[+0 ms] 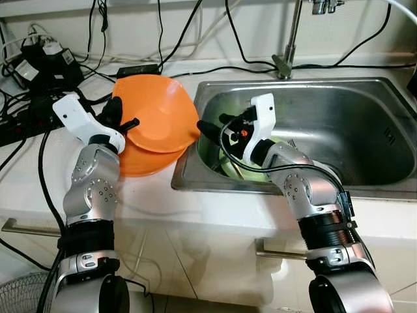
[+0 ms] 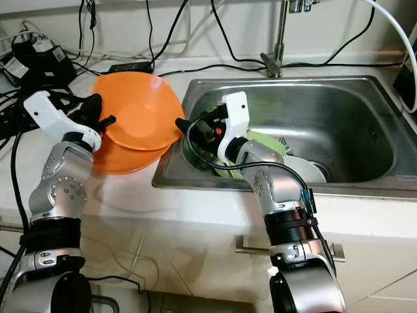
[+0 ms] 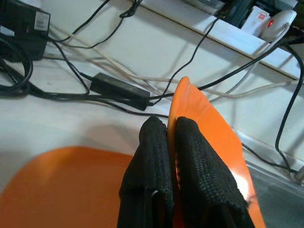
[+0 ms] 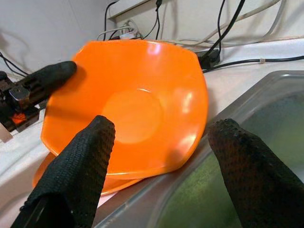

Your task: Kitchen organization

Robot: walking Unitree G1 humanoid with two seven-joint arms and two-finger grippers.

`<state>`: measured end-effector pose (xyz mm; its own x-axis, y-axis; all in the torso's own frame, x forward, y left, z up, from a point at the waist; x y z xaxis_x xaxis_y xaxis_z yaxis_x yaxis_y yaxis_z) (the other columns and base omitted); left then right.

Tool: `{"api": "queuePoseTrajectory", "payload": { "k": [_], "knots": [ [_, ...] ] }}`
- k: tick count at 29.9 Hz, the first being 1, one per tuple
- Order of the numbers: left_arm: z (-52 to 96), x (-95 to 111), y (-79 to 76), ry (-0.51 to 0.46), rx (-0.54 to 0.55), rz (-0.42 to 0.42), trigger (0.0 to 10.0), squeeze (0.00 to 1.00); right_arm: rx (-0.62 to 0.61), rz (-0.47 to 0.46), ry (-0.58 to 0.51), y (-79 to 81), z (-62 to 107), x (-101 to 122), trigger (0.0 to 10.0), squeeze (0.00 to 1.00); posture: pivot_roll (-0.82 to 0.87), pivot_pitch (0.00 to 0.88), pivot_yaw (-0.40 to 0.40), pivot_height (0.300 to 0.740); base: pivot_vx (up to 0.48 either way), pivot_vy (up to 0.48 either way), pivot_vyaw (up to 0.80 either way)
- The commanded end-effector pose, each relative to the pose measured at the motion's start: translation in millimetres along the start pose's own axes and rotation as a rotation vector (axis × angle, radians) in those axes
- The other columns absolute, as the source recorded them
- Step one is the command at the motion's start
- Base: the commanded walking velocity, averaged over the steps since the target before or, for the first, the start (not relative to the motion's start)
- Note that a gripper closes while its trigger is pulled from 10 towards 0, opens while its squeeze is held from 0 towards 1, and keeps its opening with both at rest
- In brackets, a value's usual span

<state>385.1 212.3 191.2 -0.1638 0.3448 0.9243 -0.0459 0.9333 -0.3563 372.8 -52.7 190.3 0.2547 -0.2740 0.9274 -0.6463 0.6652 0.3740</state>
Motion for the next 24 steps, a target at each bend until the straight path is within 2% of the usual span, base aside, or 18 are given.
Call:
{"api": "queuePoseTrajectory", "payload": {
  "k": [1,3,7,8,10,12,17,24],
  "knots": [
    [-0.4,9.8,4.8,-0.047,0.004,-0.004,0.0,0.0,0.02,-0.004,-0.011,4.1,-0.1,4.1,10.0,0.0,-0.05,0.0,0.131,0.74,0.0,0.0,0.0],
    [-0.9,12.2,2.5,-0.08,-0.02,0.007,0.0,0.0,0.018,-0.006,-0.01,3.5,0.4,4.1,10.0,0.0,-0.05,0.0,0.13,0.74,0.0,0.0,0.0],
    [0.4,32.2,-11.1,-0.219,-0.15,0.003,0.0,0.0,0.014,-0.014,-0.01,2.3,0.8,4.2,10.0,0.0,-0.05,0.0,0.128,0.74,0.0,0.0,0.0],
    [0.4,32.2,-11.1,-0.219,-0.15,0.003,0.0,0.0,0.014,-0.014,-0.01,2.3,0.8,4.2,10.0,0.0,-0.05,0.0,0.128,0.74,0.0,0.0,0.0],
    [1.9,40.1,-19.0,-0.258,-0.218,0.014,0.0,0.0,0.012,-0.014,-0.013,1.9,0.8,4.8,10.0,0.0,-0.05,0.0,0.127,0.74,0.0,0.0,0.0],
    [2.7,43.0,-24.0,-0.268,-0.259,0.021,0.0,0.0,0.012,-0.014,-0.018,1.6,0.8,5.6,10.0,0.0,-0.05,0.0,0.127,0.74,0.0,0.0,0.0],
    [8.1,45.1,-49.6,-0.258,-0.458,0.004,0.0,0.0,0.009,-0.014,-0.1,-1.5,2.6,20.0,10.0,0.0,-0.05,0.0,0.129,0.74,0.0,0.0,0.0],
    [12.2,49.5,-60.0,-0.267,-0.531,0.012,0.0,0.0,-0.026,-0.01,-0.19,-7.1,5.0,35.4,10.0,0.0,-0.05,0.0,0.125,0.74,0.0,0.0,0.0]
  ]
}}
Point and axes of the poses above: a point about 5 cm out from each wrist's last joint towards the gripper, its own z axis pointing back from the gripper into the wrist, its own x axis along the axis of the wrist's last joint, y = z × x, the point moved 3 cm from there along -z, pointing out of the wrist towards the gripper, and after that the axes turned 9 degrees about -z, right-handed, at the moved point
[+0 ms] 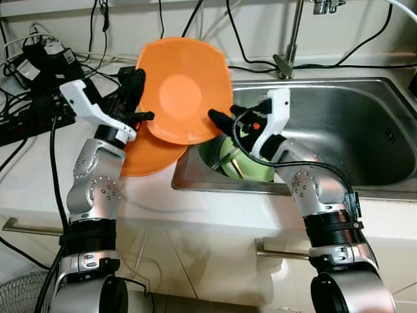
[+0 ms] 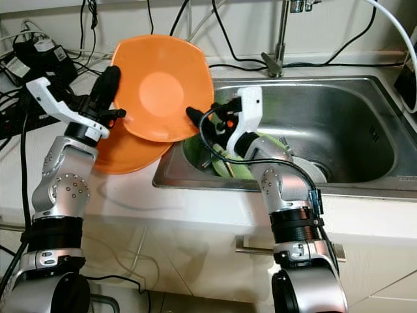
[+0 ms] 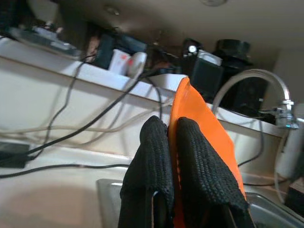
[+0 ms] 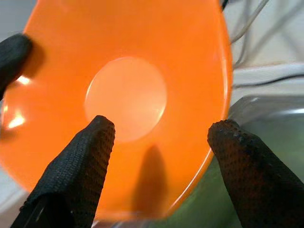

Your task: Kitchen organization

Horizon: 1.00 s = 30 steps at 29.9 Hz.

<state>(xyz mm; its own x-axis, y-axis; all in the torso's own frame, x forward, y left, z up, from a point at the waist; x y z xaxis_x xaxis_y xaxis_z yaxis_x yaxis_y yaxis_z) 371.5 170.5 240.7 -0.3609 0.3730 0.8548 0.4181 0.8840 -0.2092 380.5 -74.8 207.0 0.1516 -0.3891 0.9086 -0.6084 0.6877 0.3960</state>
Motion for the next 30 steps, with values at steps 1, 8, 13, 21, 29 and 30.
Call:
{"api": "queuePoseTrajectory", "payload": {
  "k": [1,8,13,21,29,30],
  "knots": [
    [-3.6,16.2,-2.9,-0.055,-0.034,-0.009,0.0,0.0,0.008,0.015,-0.058,5.6,-6.3,14.6,10.0,0.0,-0.05,0.0,0.125,0.74,0.0,0.0,0.0],
    [-0.7,18.1,-0.4,-0.063,-0.028,-0.002,0.0,0.0,-0.03,0.021,-0.134,1.0,-6.9,27.6,10.0,0.0,-0.04,0.0,0.121,0.74,0.0,0.0,0.0],
    [-0.4,18.1,-2.8,-0.063,-0.038,0.007,0.0,0.0,-0.036,0.008,-0.141,-0.8,-7.5,27.4,10.0,0.0,-0.04,0.0,0.12,0.74,0.0,0.0,0.0],
    [-1.0,11.5,-26.2,-0.032,-0.172,0.094,0.0,0.0,0.012,-0.119,-0.132,2.2,-8.5,19.5,0.0,0.0,-0.04,0.0,0.117,0.74,0.0,0.0,0.0],
    [1.9,10.4,-26.6,-0.023,-0.183,0.105,0.0,0.0,0.011,-0.197,-0.142,-6.3,-2.7,21.9,0.0,0.0,-0.04,0.0,0.116,0.74,0.0,0.0,0.0],
    [2.3,10.9,-25.6,-0.022,-0.179,0.106,0.0,0.0,0.011,-0.2,-0.141,-7.1,-2.1,22.0,0.0,0.0,-0.04,0.0,0.116,0.74,0.0,0.0,0.0]
  ]
}}
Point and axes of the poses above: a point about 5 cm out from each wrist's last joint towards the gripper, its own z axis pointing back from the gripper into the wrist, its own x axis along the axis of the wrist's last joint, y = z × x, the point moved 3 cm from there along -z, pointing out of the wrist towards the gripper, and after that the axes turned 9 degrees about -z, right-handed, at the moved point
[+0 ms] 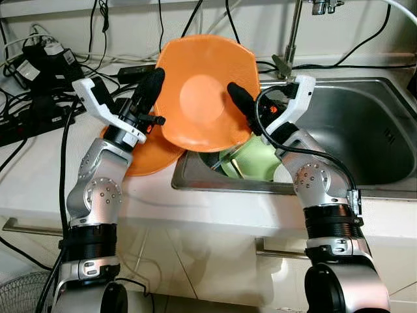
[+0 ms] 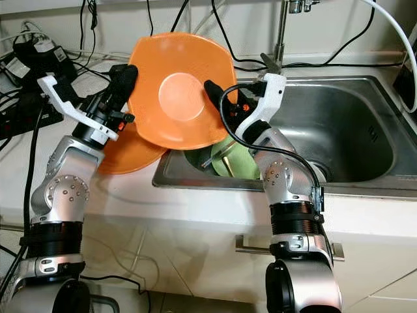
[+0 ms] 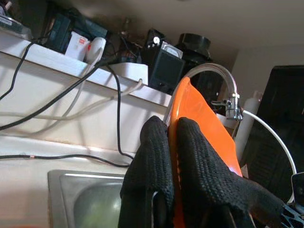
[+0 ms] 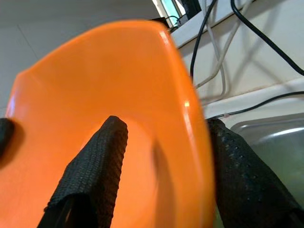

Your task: Kitchen organization

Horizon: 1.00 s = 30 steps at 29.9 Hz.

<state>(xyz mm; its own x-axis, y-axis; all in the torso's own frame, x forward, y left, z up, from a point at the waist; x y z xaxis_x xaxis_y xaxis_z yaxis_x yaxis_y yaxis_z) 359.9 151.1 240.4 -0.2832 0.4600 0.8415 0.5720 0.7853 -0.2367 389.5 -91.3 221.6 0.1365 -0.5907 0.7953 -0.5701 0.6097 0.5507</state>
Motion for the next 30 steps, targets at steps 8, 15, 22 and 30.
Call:
{"api": "queuePoseTrajectory", "payload": {
  "k": [8,15,22,30],
  "knots": [
    [-2.5,18.6,-1.4,-0.045,-0.037,-0.032,0.0,0.0,0.036,-0.011,0.055,3.2,-1.3,-2.6,0.0,0.0,-0.04,0.0,0.117,0.74,0.0,0.0,0.0],
    [-3.1,22.8,1.1,-0.029,-0.052,-0.047,0.0,0.0,0.115,0.053,0.193,-0.6,9.5,-6.2,0.0,0.0,-0.04,0.0,0.119,0.74,0.0,0.0,0.0],
    [-2.2,22.6,0.8,-0.013,-0.068,-0.047,0.0,0.0,0.149,0.095,0.234,-5.8,17.1,2.5,0.0,0.0,-0.04,0.0,0.119,0.74,0.0,0.0,0.0],
    [-2.1,18.3,-5.1,0.003,-0.099,-0.032,0.0,0.0,0.165,0.084,0.266,-5.3,19.0,-3.5,0.0,0.0,-0.04,0.0,0.125,0.74,0.0,0.0,0.0]
  ]
}}
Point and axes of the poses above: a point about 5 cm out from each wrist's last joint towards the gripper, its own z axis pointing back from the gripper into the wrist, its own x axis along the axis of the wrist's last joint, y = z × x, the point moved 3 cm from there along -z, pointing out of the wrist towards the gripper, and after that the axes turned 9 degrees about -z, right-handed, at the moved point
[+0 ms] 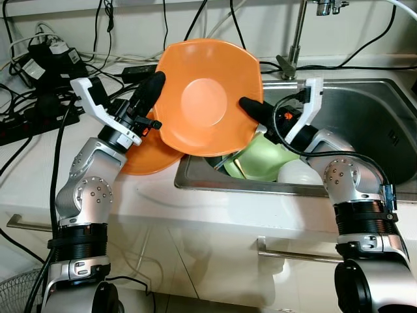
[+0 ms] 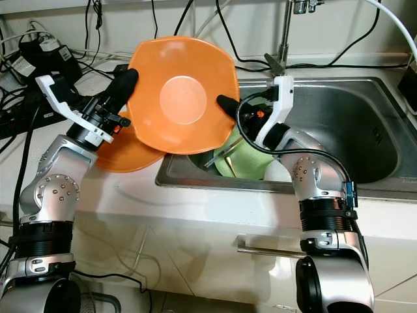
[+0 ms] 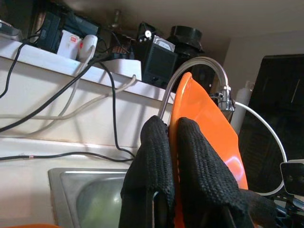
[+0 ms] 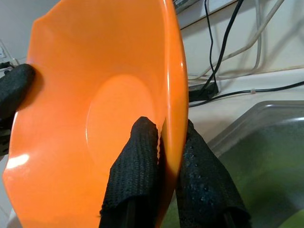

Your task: Kitchen organization

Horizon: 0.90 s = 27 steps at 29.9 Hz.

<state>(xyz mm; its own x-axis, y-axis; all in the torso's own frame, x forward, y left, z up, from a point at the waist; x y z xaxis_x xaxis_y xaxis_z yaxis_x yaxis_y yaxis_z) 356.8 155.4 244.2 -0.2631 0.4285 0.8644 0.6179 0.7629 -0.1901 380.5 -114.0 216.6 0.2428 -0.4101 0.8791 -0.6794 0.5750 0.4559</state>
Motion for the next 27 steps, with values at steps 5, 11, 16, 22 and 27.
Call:
{"api": "queuePoseTrajectory", "payload": {
  "k": [5,11,16,22,27],
  "knots": [
    [-4.6,10.0,-7.7,-0.026,-0.05,-0.008,0.0,0.0,0.069,-0.021,0.087,9.2,-3.3,-19.4,0.0,0.0,-0.04,0.0,0.125,0.74,0.0,0.0,0.0],
    [-3.8,1.7,-10.8,0.011,-0.072,-0.004,0.0,0.0,0.083,-0.057,0.093,11.7,-3.6,-25.4,0.0,0.0,-0.04,0.0,0.125,0.74,0.0,0.0,0.0],
    [-3.3,-7.6,-7.1,0.048,-0.042,-0.025,4.7,1.0,0.056,-0.086,0.07,12.5,-8.6,-28.6,0.0,0.0,-0.04,0.0,0.125,0.74,0.0,0.0,0.0],
    [-1.3,-21.6,-12.2,0.097,-0.067,-0.01,10.0,1.0,0.019,-0.121,0.051,14.8,-14.3,-36.7,0.0,0.0,-0.04,0.0,0.129,0.74,0.0,0.0,0.0],
    [-2.3,-29.9,-15.4,0.131,-0.077,-0.036,10.0,1.0,0.002,-0.139,0.062,16.2,-16.6,-45.9,0.0,0.0,-0.04,0.0,0.13,0.74,0.0,0.0,0.0]
  ]
}}
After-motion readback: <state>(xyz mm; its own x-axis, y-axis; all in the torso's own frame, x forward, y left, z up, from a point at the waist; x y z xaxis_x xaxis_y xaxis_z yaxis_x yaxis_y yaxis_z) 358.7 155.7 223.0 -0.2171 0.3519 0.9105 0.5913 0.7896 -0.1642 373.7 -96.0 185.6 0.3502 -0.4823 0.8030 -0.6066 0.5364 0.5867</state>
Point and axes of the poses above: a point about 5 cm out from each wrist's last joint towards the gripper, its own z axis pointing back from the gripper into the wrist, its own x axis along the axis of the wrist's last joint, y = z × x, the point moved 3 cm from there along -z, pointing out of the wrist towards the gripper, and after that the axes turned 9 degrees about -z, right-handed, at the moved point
